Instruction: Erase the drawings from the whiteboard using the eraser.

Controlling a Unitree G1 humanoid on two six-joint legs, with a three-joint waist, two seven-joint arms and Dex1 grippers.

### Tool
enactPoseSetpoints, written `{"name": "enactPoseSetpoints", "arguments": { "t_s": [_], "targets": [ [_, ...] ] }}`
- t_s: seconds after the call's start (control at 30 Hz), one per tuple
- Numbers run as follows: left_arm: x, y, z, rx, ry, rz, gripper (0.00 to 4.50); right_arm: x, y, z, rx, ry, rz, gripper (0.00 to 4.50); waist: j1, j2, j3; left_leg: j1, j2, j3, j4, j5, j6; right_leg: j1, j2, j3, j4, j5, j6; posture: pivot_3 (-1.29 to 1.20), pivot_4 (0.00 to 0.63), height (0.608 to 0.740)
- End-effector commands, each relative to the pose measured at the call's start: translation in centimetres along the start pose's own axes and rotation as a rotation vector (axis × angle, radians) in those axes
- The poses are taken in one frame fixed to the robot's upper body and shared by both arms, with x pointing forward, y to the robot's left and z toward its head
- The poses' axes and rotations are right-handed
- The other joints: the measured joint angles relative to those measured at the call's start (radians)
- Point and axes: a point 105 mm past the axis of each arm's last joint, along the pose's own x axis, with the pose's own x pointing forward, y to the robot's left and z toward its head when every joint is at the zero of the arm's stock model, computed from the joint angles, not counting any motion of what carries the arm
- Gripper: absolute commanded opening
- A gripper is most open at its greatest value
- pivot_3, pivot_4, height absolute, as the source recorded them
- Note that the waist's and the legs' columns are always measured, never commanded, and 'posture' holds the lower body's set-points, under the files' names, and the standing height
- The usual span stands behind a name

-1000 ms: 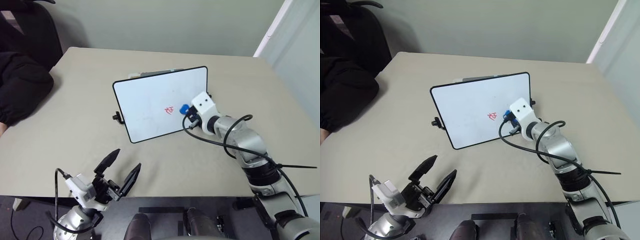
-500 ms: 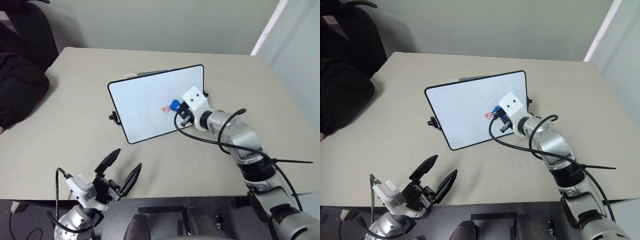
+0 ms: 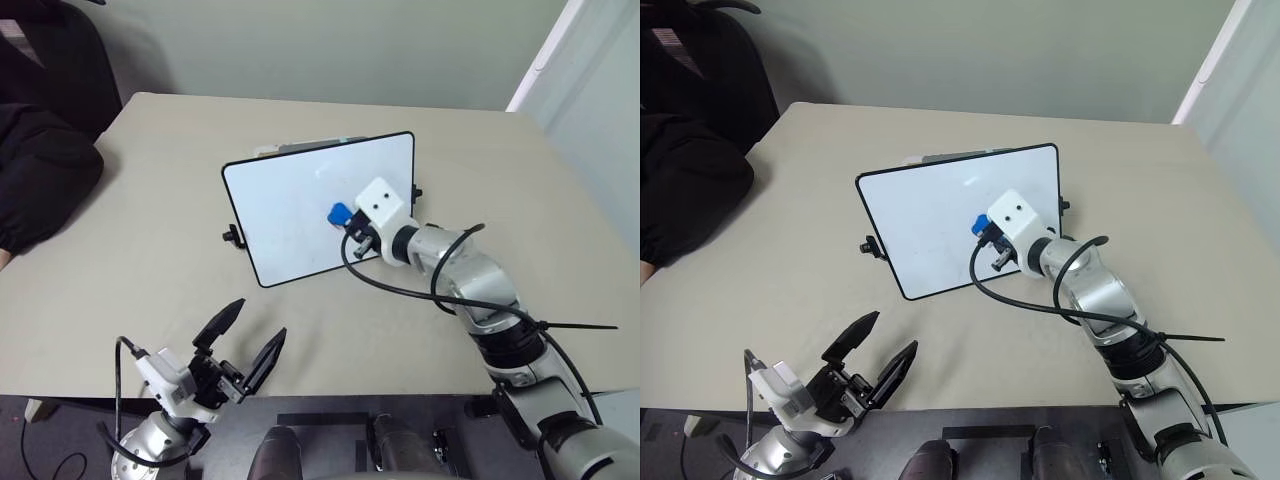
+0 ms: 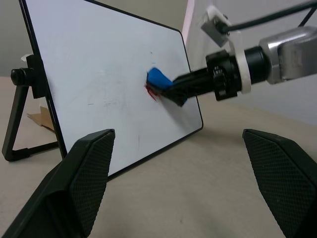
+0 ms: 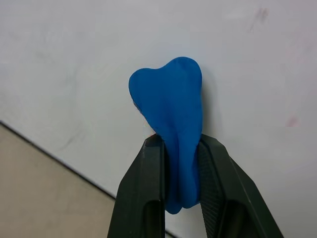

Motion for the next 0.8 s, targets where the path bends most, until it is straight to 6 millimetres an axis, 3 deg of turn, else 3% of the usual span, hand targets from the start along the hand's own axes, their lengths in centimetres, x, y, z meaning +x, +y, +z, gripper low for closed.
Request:
{"name": "enactPoseSetpoints", "arguments": {
  "t_s": [0.03, 0.4, 0.63, 0.8],
  "targets": [
    [0.3, -0.3, 1.1, 0.025, -0.039, -0.012, 4.5, -0.2, -0.1, -0.8, -0.018, 0.03, -0.006, 0.75, 0.0, 0.0, 0.0, 0.0, 0.0, 0.0, 0.0, 0.0, 0.0, 0.0, 0.0, 0.0, 0.0, 0.0, 0.0, 0.0, 0.15, 0.74],
    [0.3, -0.2, 1.1, 0.022, -0.043, -0.01, 4.5, -0.2, -0.6, 0.4, -0.041, 0.006, -0.007, 0.75, 0.0, 0.0, 0.0, 0.001, 0.0, 0.0, 0.001, 0.001, -0.001, 0.0, 0.0, 0.0, 0.0, 0.001, 0.001, 0.0, 0.15, 0.74],
    [0.3, -0.2, 1.2, 0.021, -0.046, -0.007, 4.5, -0.3, 0.1, -1.5, -0.086, 0.102, 0.042, 0.75, 0.0, 0.0, 0.0, 0.0, 0.0, 0.0, 0.001, 0.001, -0.001, 0.0, 0.0, 0.0, 0.0, 0.001, 0.001, 0.0, 0.15, 0.74],
    [0.3, -0.2, 1.2, 0.02, -0.045, -0.007, 4.5, -0.2, 0.0, -0.5, -0.105, 0.072, 0.041, 0.75, 0.0, 0.0, 0.0, 0.001, 0.0, 0.0, 0.001, 0.001, -0.001, 0.0, 0.0, 0.0, 0.0, 0.001, 0.001, 0.0, 0.15, 0.74]
  ]
}}
